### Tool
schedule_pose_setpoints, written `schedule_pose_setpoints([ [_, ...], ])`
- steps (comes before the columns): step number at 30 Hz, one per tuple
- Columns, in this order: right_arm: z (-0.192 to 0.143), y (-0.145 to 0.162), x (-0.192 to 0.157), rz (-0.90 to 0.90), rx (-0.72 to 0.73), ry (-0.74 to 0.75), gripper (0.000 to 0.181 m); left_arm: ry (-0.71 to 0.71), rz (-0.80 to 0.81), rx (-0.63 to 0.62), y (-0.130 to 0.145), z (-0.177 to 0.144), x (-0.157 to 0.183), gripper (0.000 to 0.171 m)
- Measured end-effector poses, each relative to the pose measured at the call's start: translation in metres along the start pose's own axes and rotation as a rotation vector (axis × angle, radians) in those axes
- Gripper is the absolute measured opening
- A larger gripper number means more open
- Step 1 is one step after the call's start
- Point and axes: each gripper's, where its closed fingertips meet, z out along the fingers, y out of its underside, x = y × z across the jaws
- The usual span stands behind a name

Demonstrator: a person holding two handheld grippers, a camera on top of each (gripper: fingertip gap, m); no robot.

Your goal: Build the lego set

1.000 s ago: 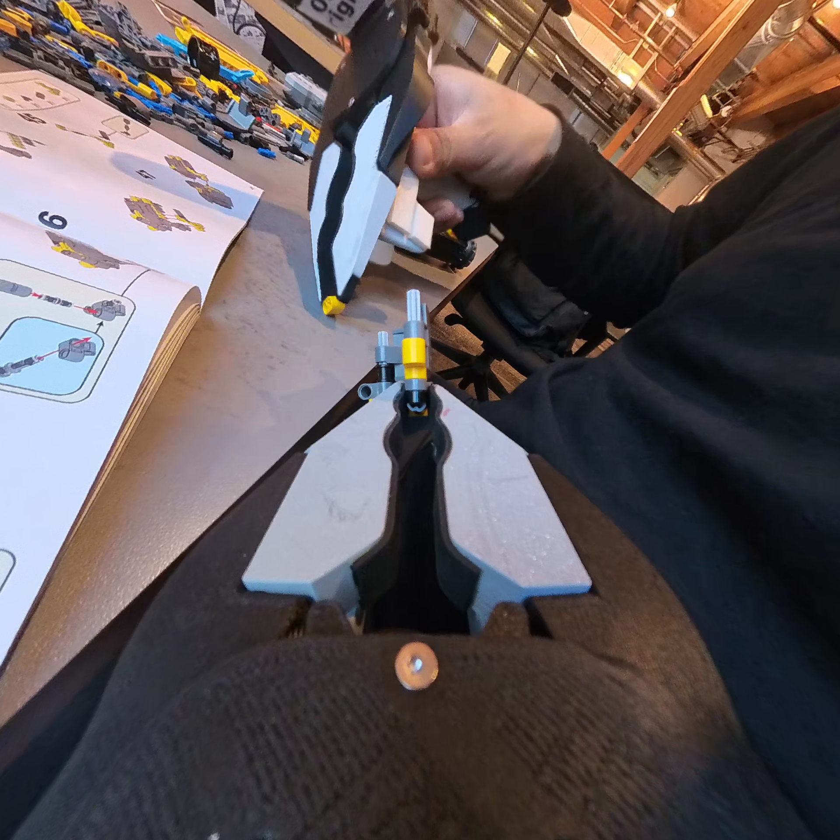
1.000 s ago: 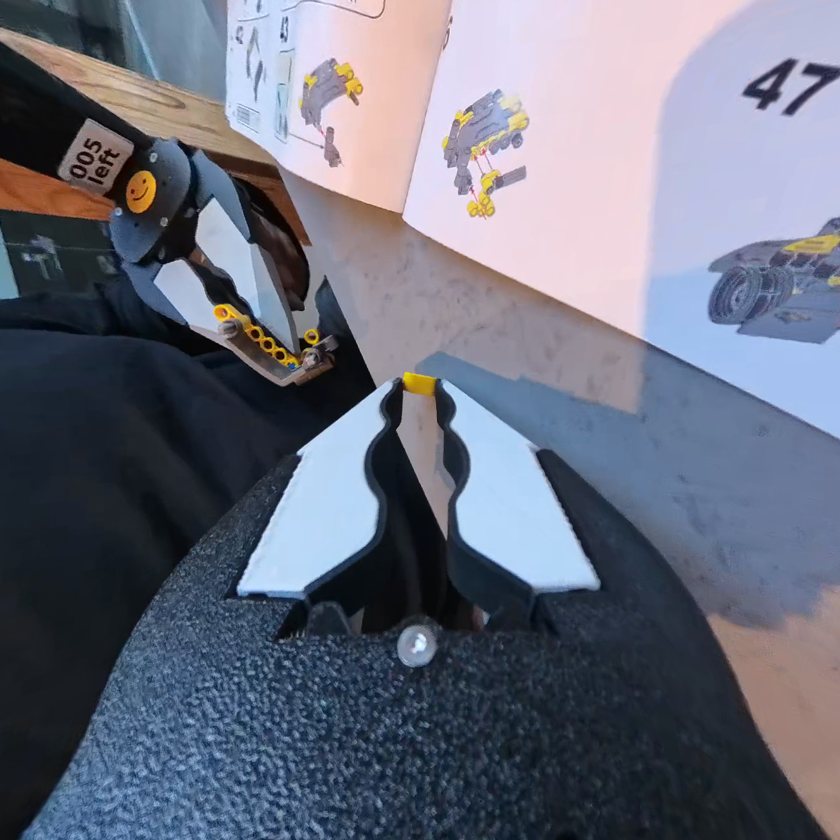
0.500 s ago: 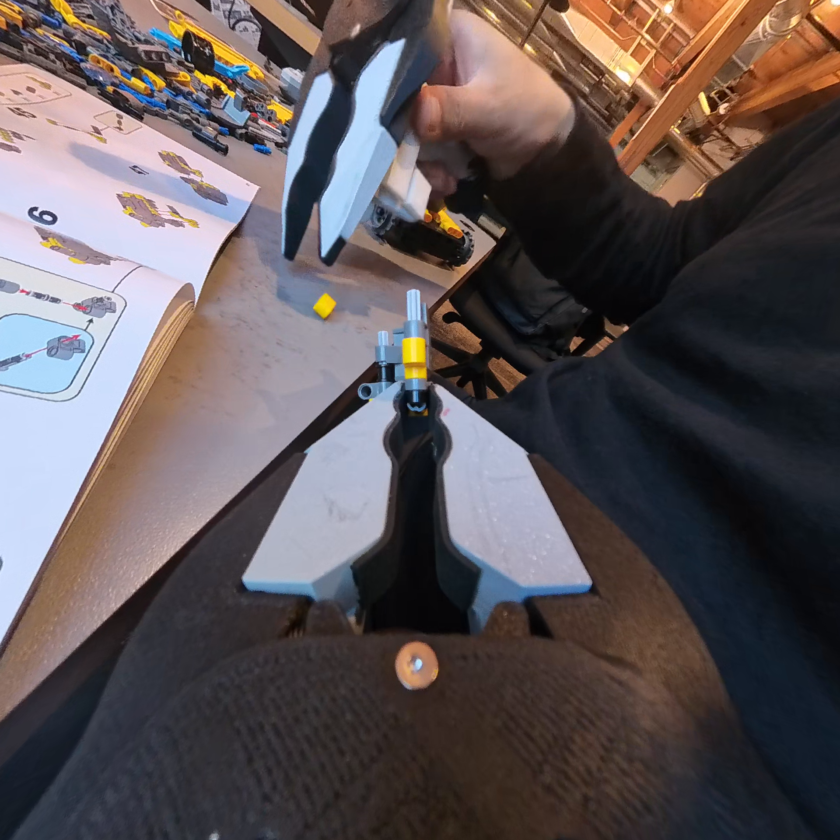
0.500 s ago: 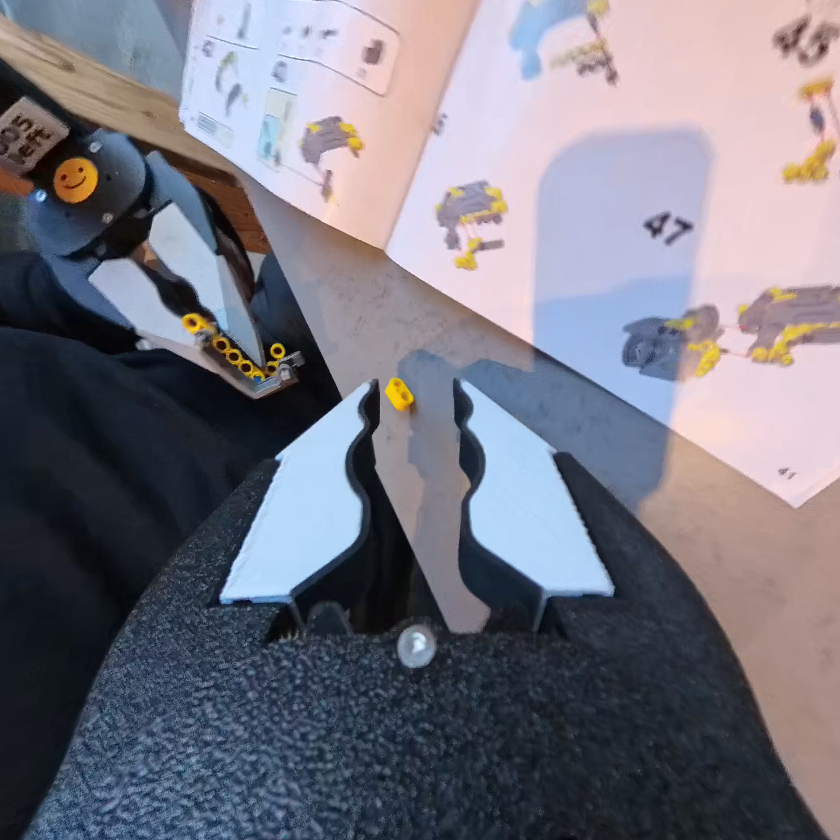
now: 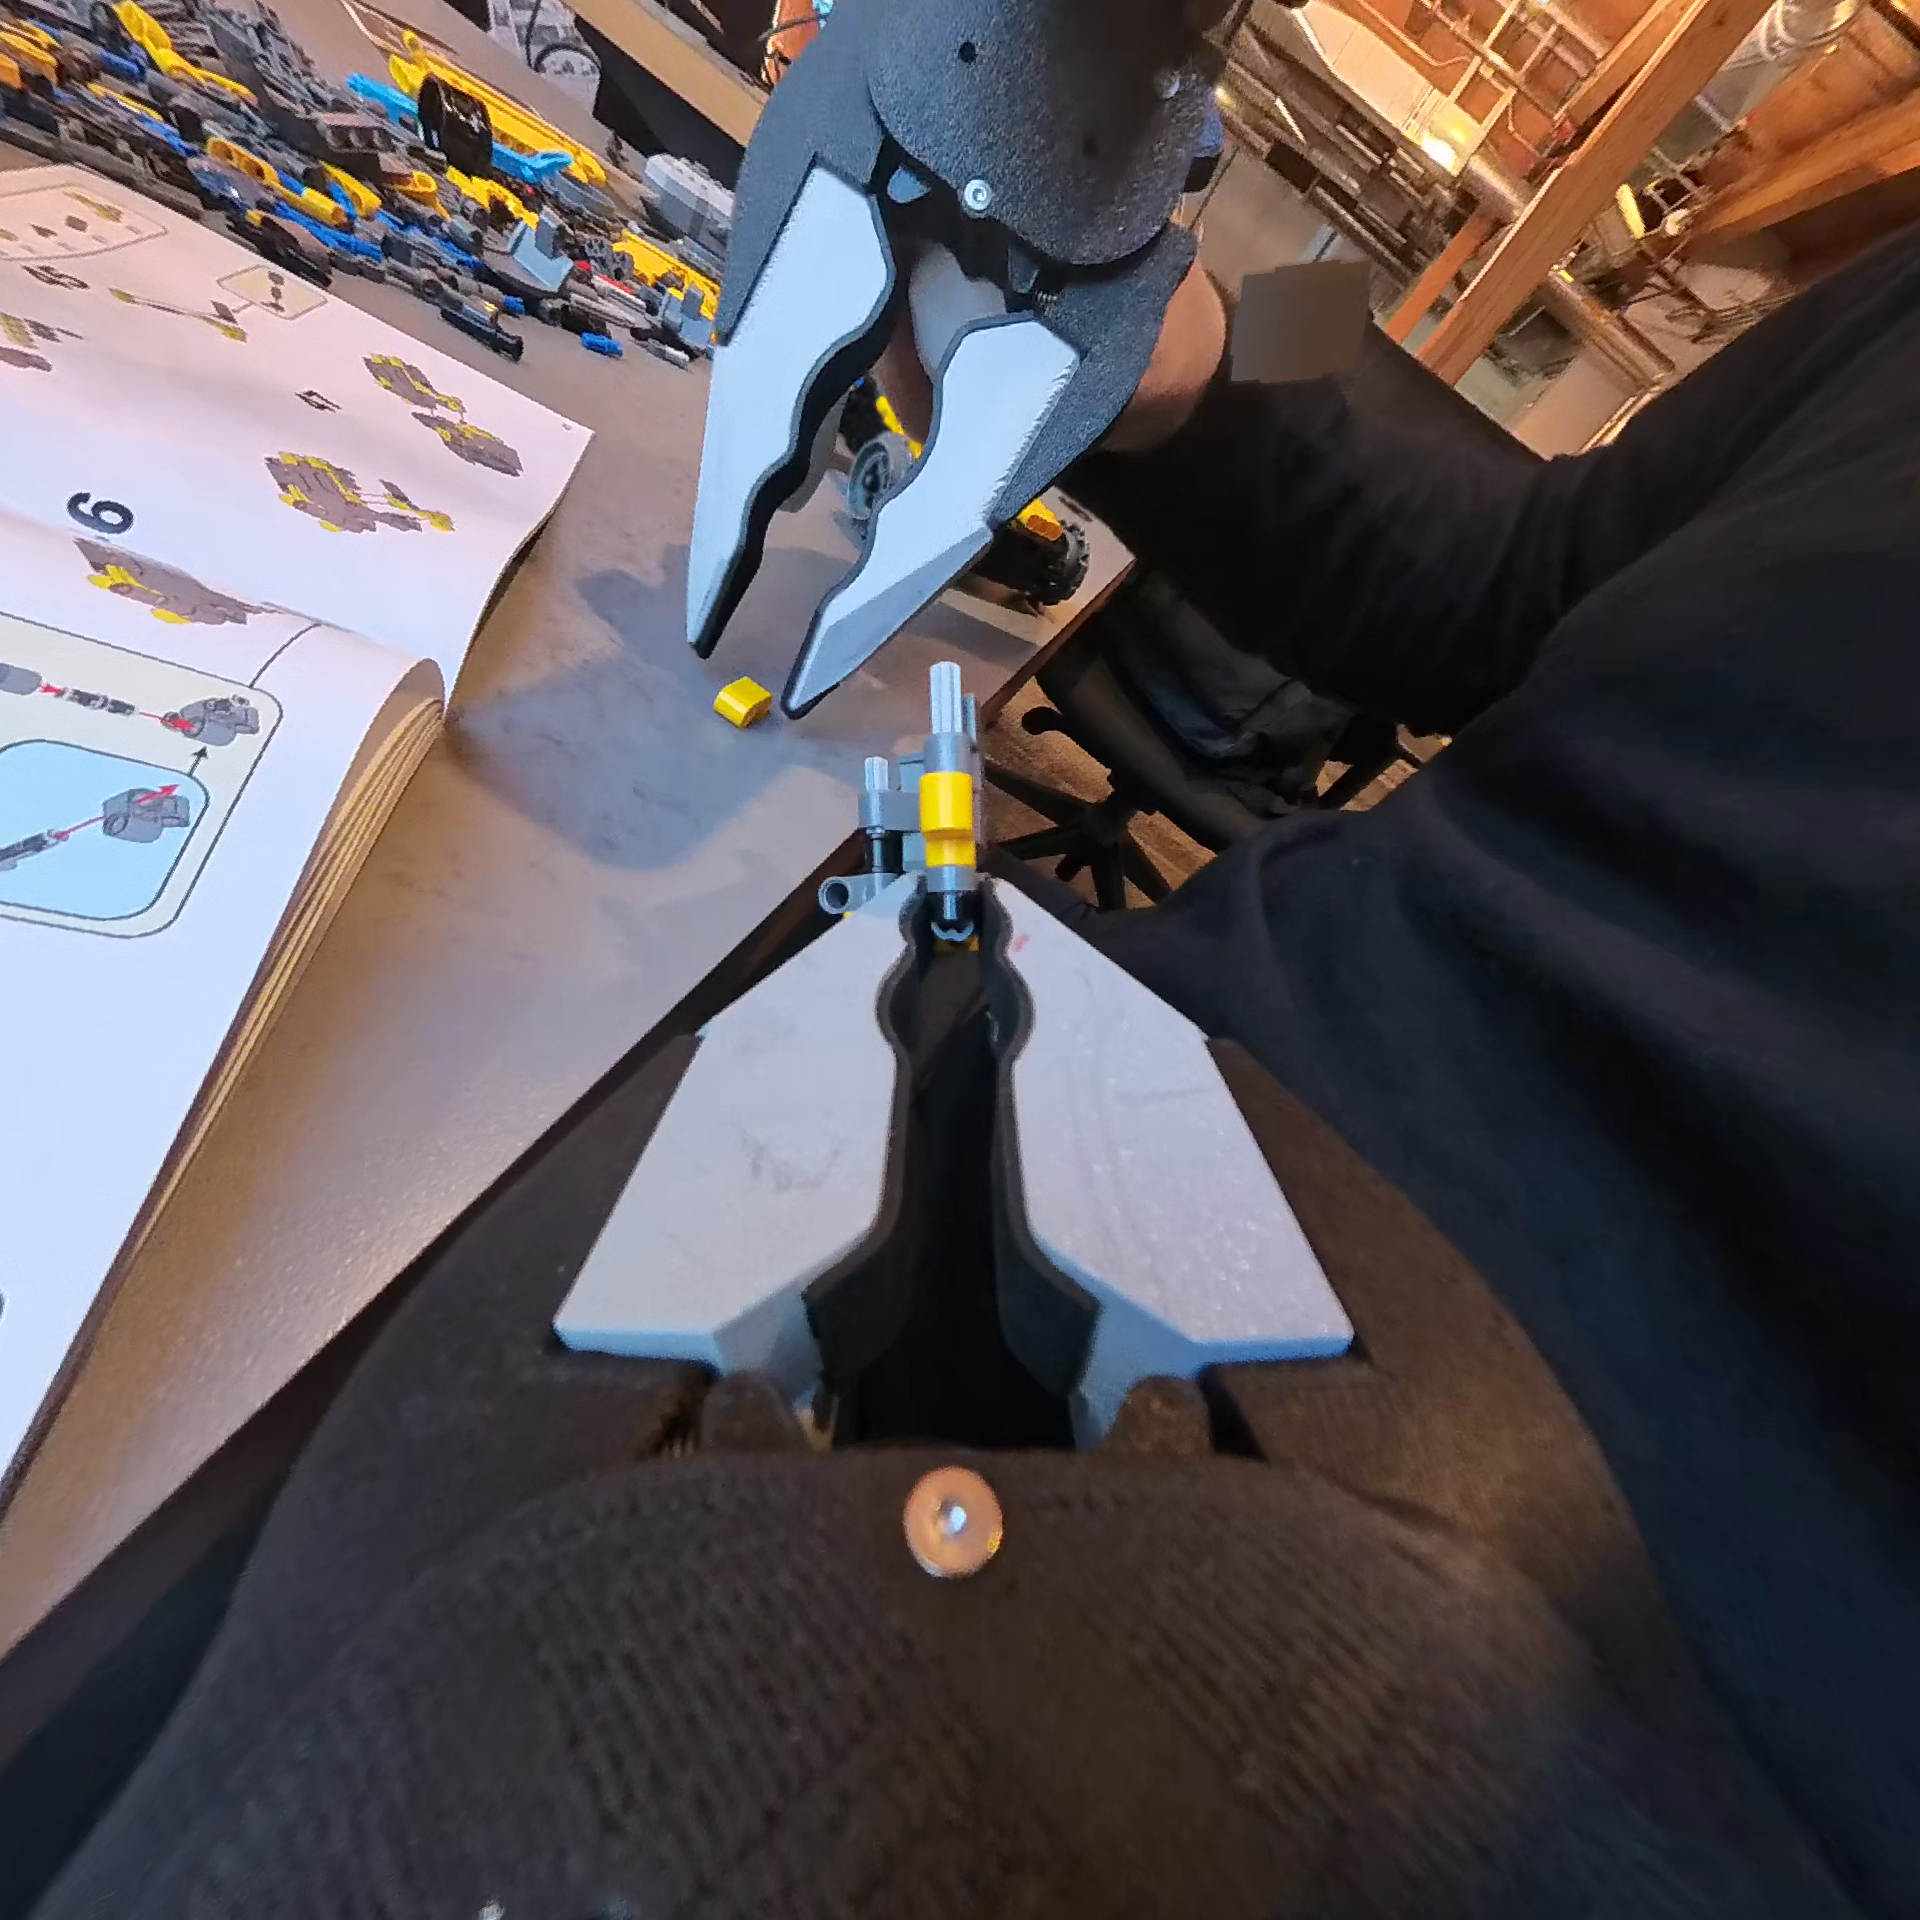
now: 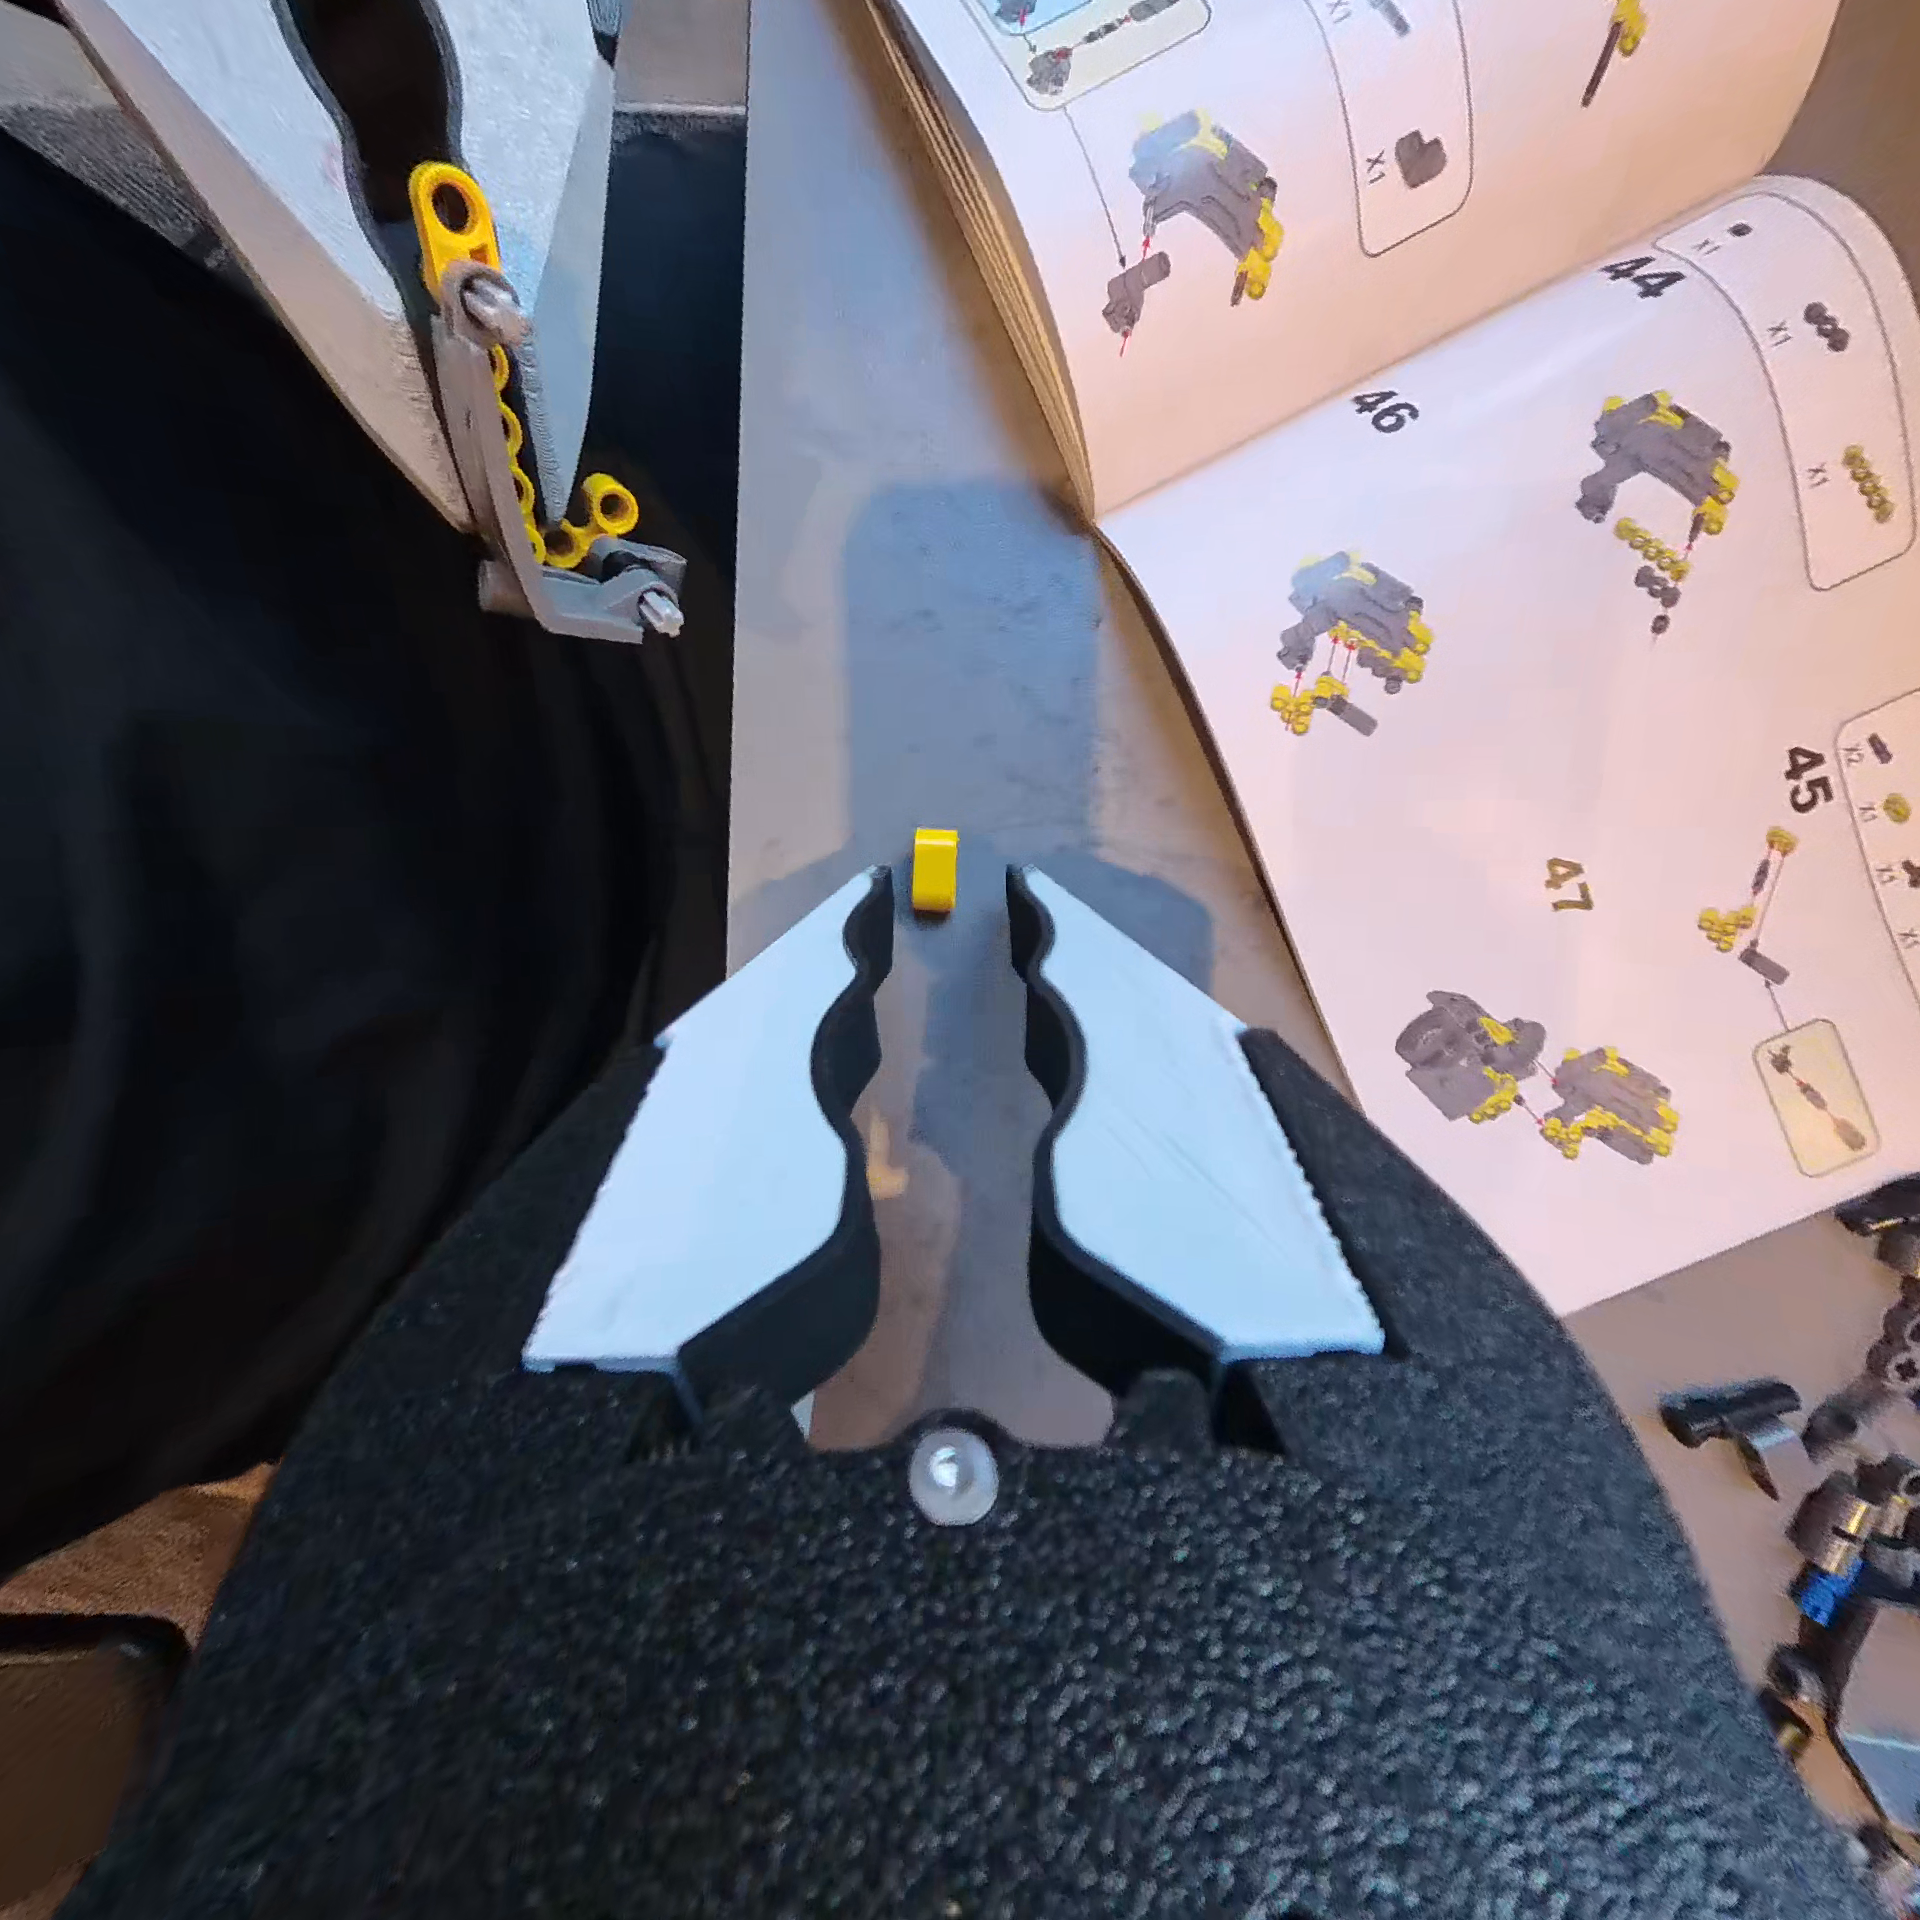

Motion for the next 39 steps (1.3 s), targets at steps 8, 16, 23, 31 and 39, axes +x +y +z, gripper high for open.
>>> schedule_pose_setpoints([
  [8,0.002,-0.004,-0.003,0.059,0.063,-0.028,0.016,0.009,-0.041,0.002,0.001,0.002,0.000,0.007],
  [16,-0.003,0.000,-0.003,0.165,0.109,-0.083,0.016,0.014,-0.045,-0.010,0.003,0.005,0.002,0.007],
  [23,-0.016,-0.013,-0.003,0.254,0.250,-0.132,0.001,0.006,-0.045,-0.003,0.002,0.003,0.000,0.007],
  [31,-0.010,0.003,0.005,0.279,0.189,-0.036,0.017,0.016,-0.049,-0.008,0.004,0.004,0.002,0.007],
  [39,-0.002,0.005,0.002,0.216,0.161,-0.012,0.017,0.014,-0.048,-0.011,0.005,0.005,0.001,0.007],
])
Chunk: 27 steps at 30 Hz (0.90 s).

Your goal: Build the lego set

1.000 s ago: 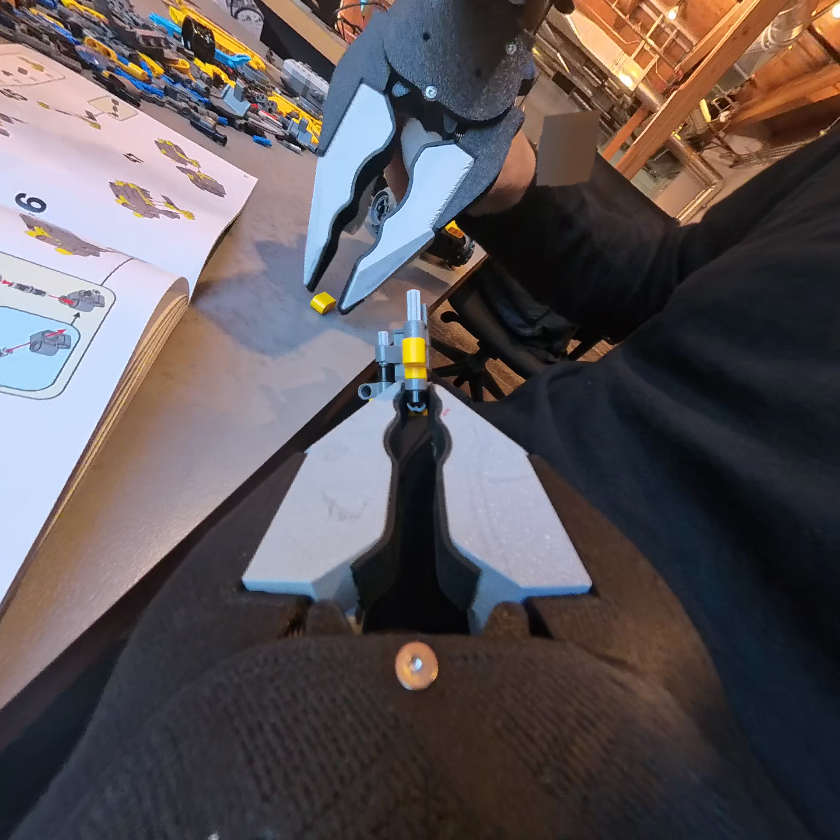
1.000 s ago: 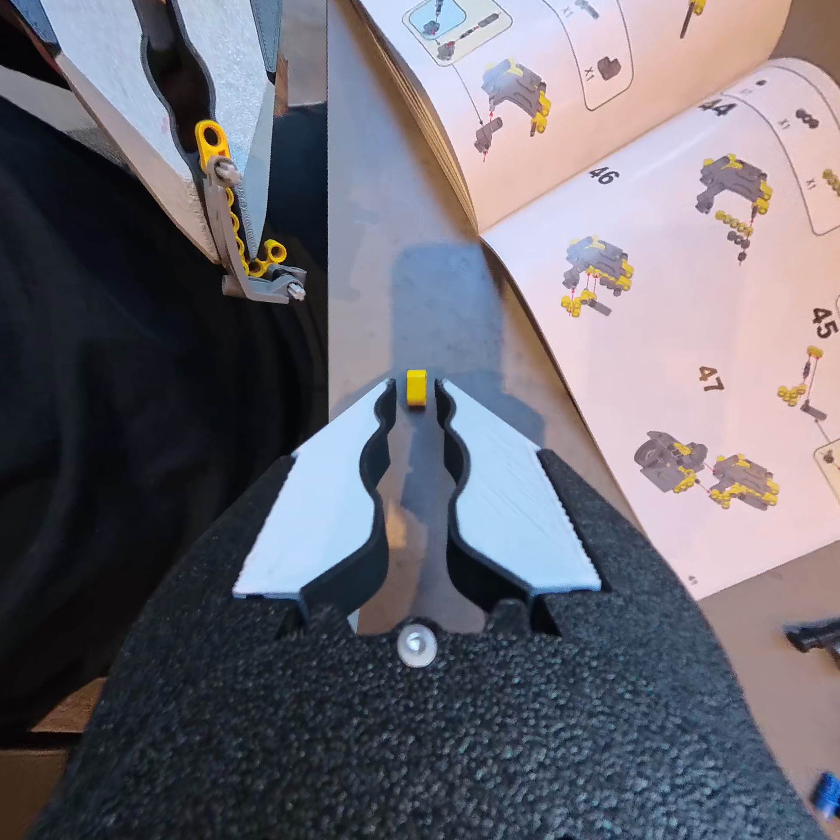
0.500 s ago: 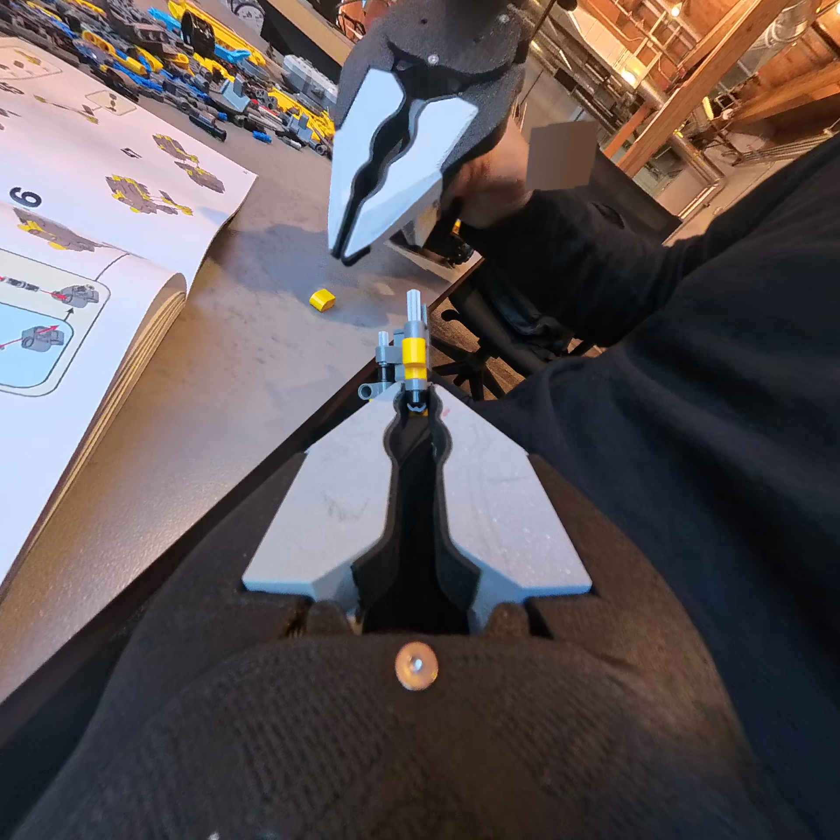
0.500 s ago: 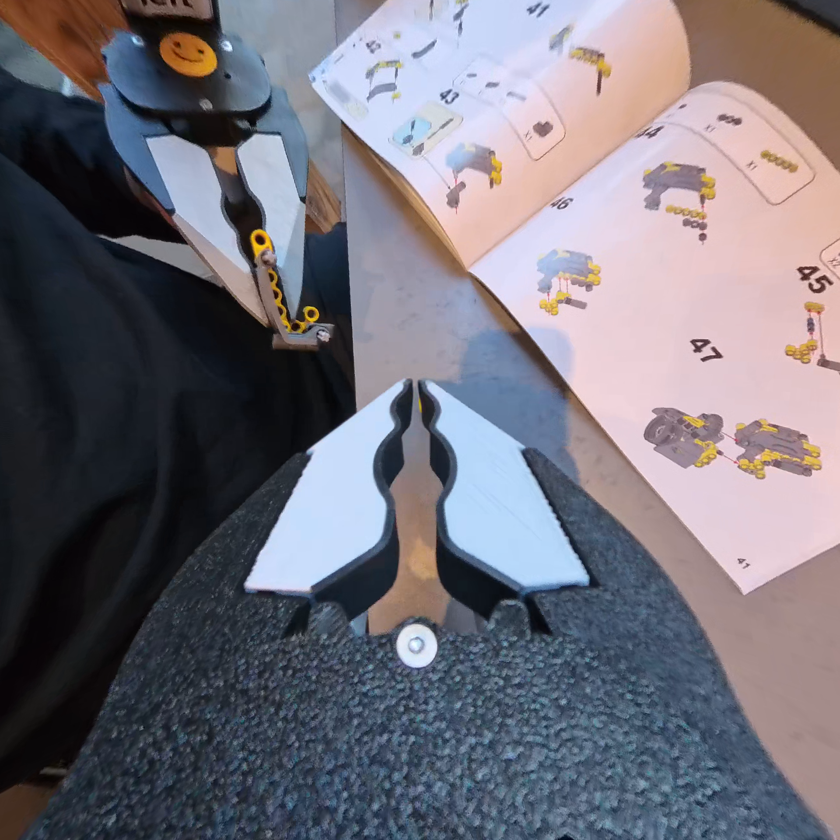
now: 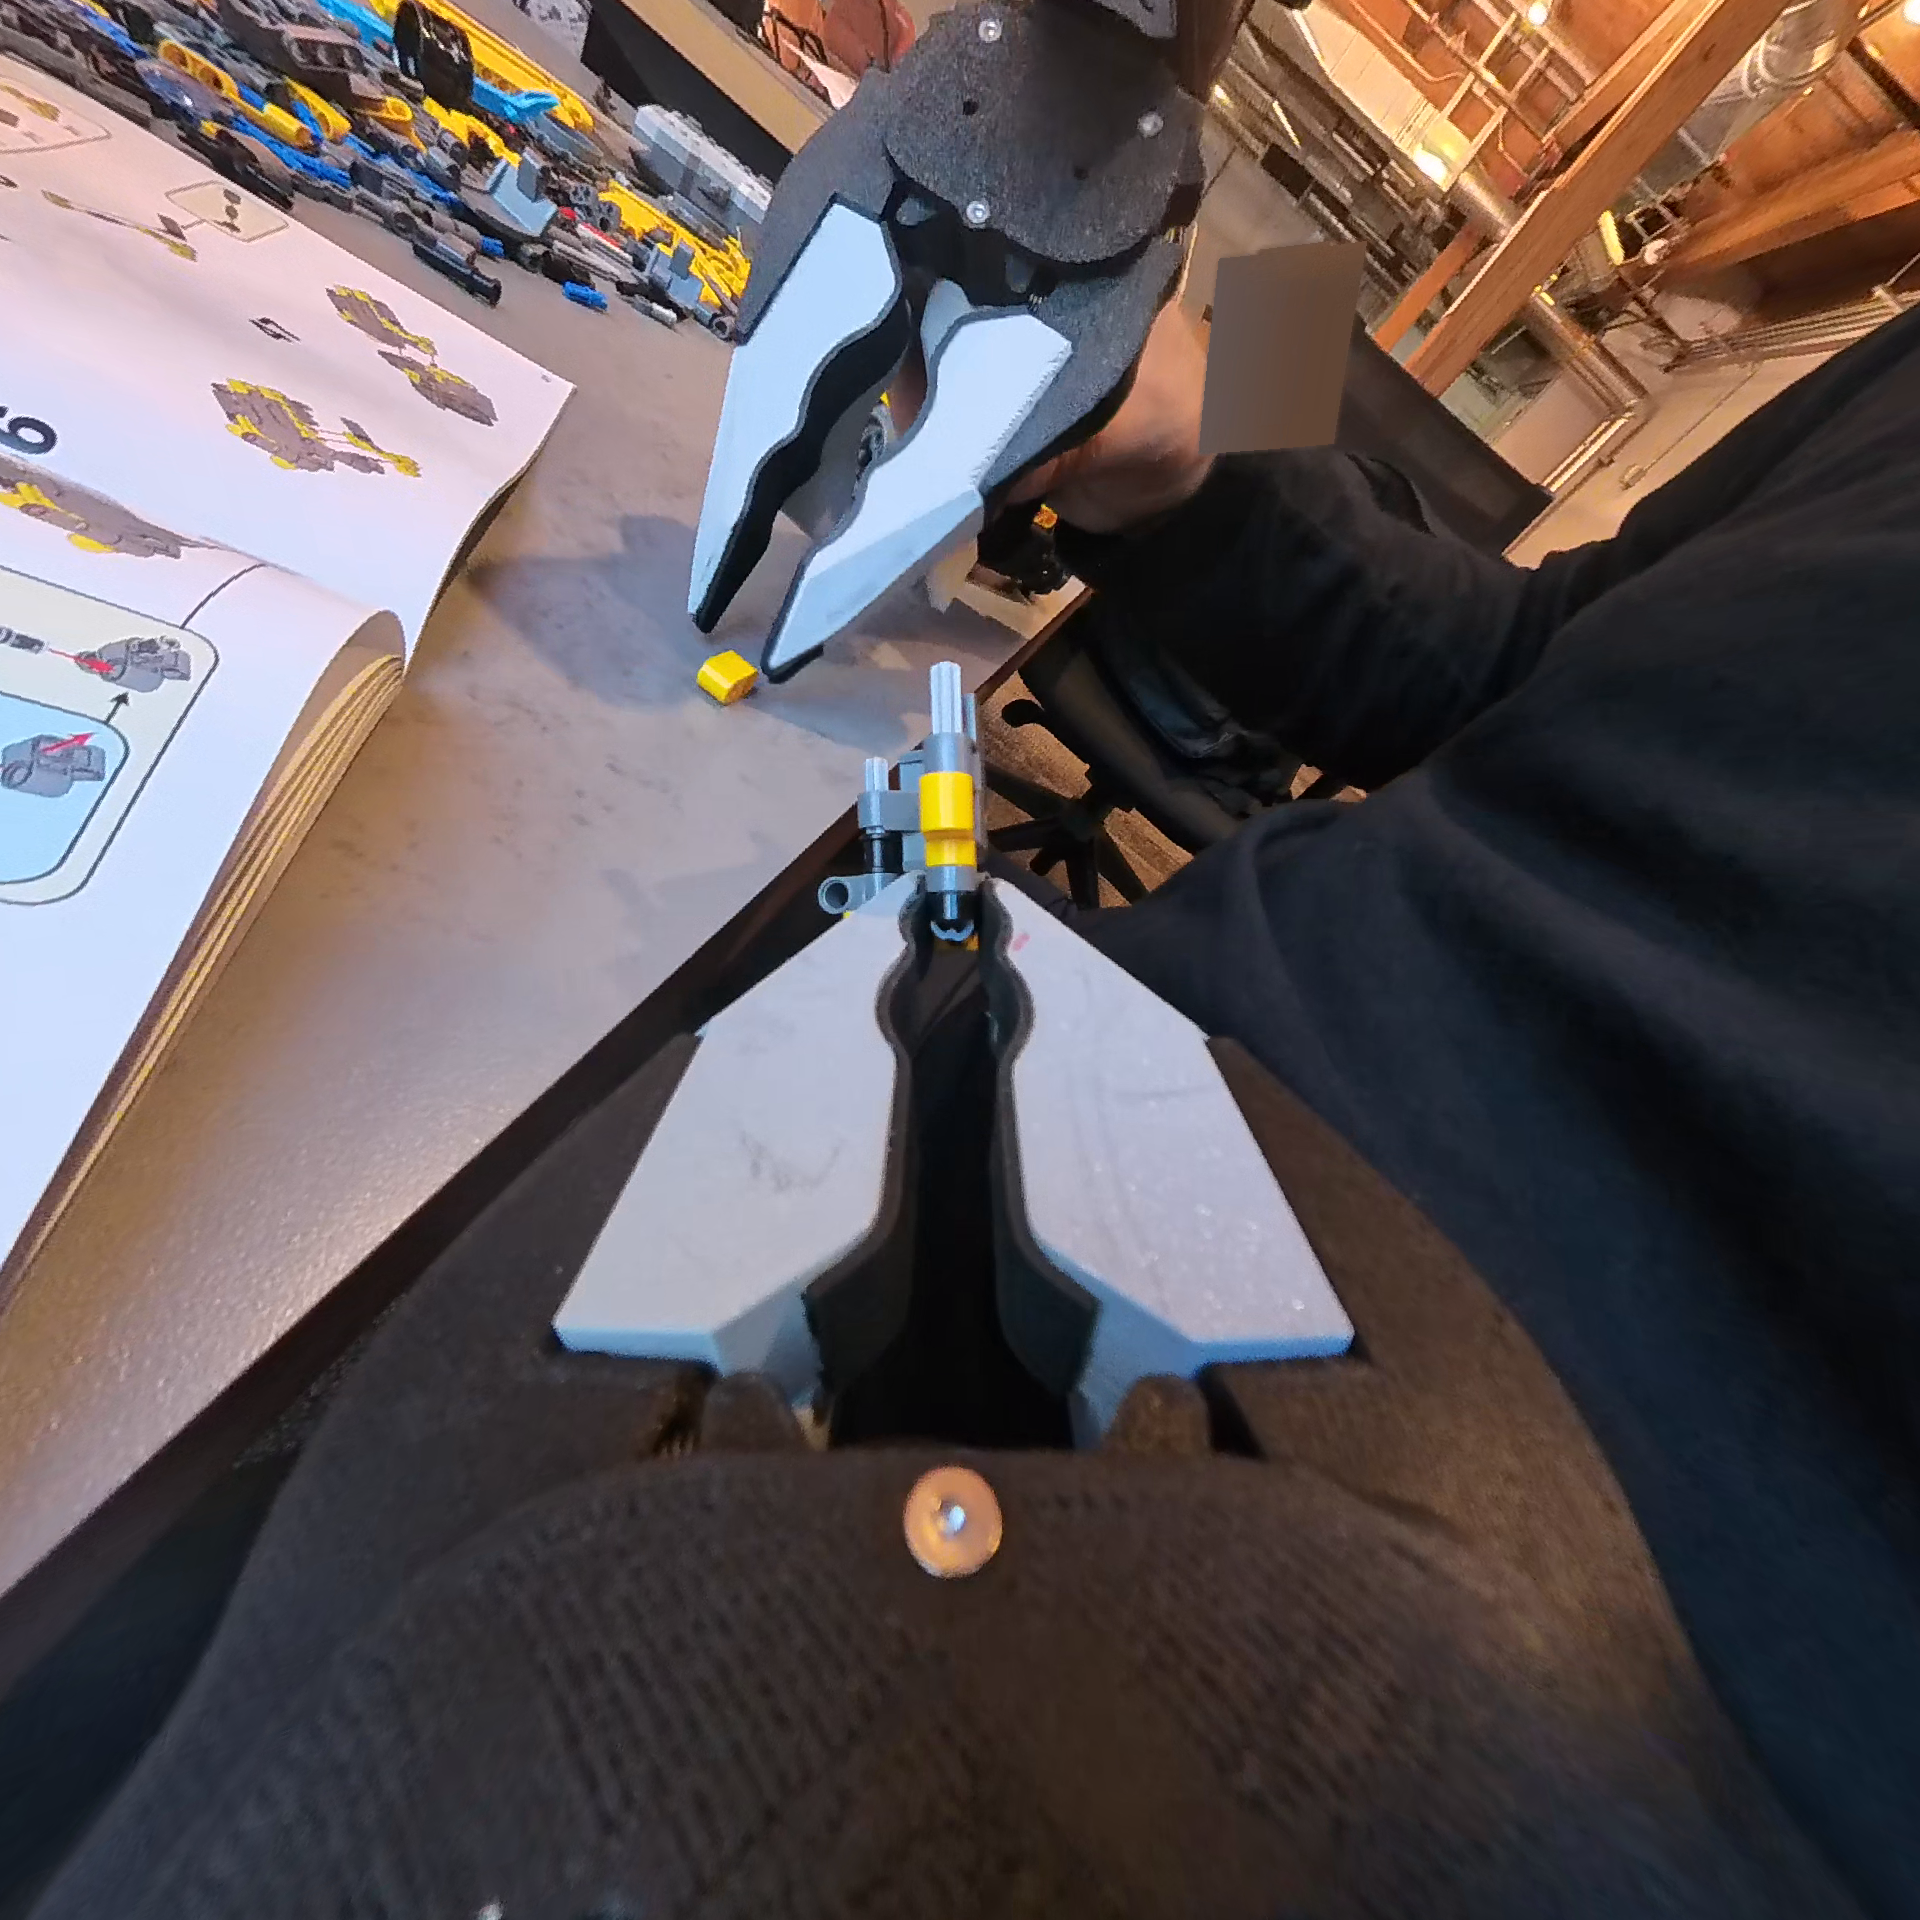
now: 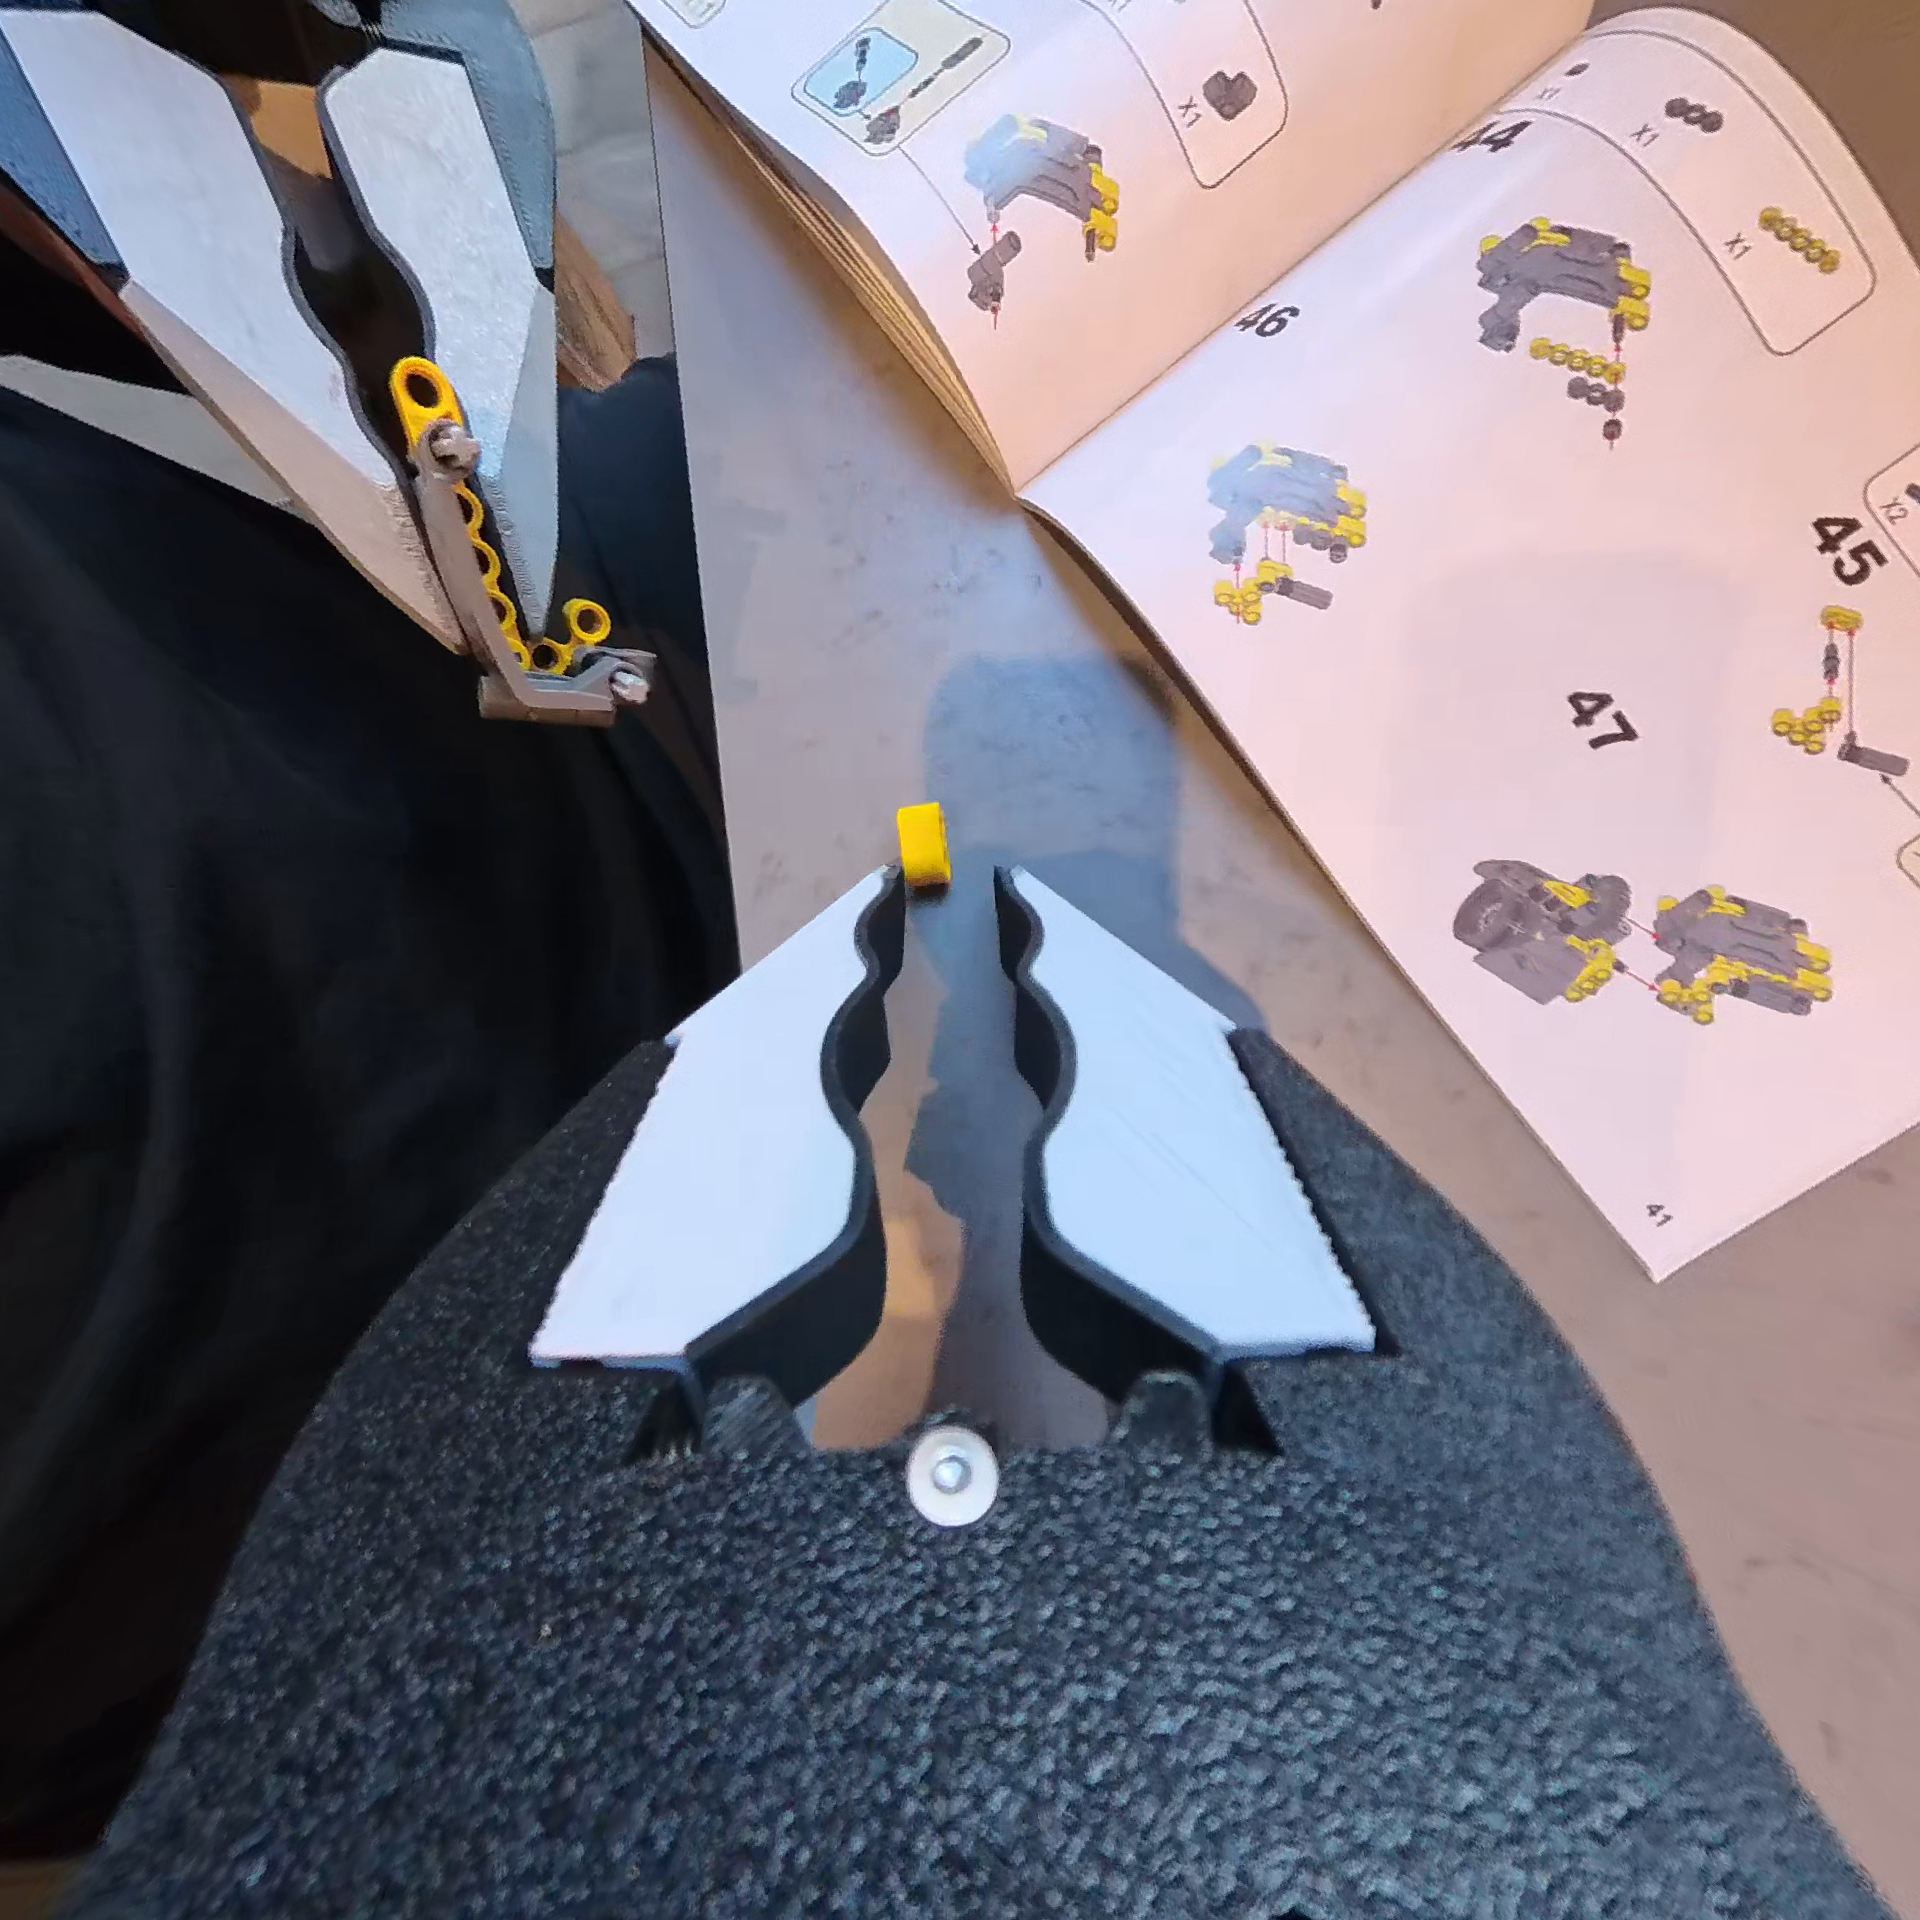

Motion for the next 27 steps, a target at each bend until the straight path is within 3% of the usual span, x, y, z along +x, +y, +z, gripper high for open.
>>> schedule_pose_setpoints([
  [13,0.003,0.002,0.001,-0.052,-0.050,0.022,0.020,0.001,-0.002,-0.005,0.001,0.000,0.000,0.007],
  [21,0.002,-0.008,0.024,-0.047,-0.051,0.134,0.017,0.000,-0.003,-0.004,0.001,-0.001,-0.001,0.007],
  [27,-0.009,-0.013,0.002,0.065,0.087,-0.056,0.037,0.007,-0.015,0.002,0.000,-0.002,-0.001,0.007],
])
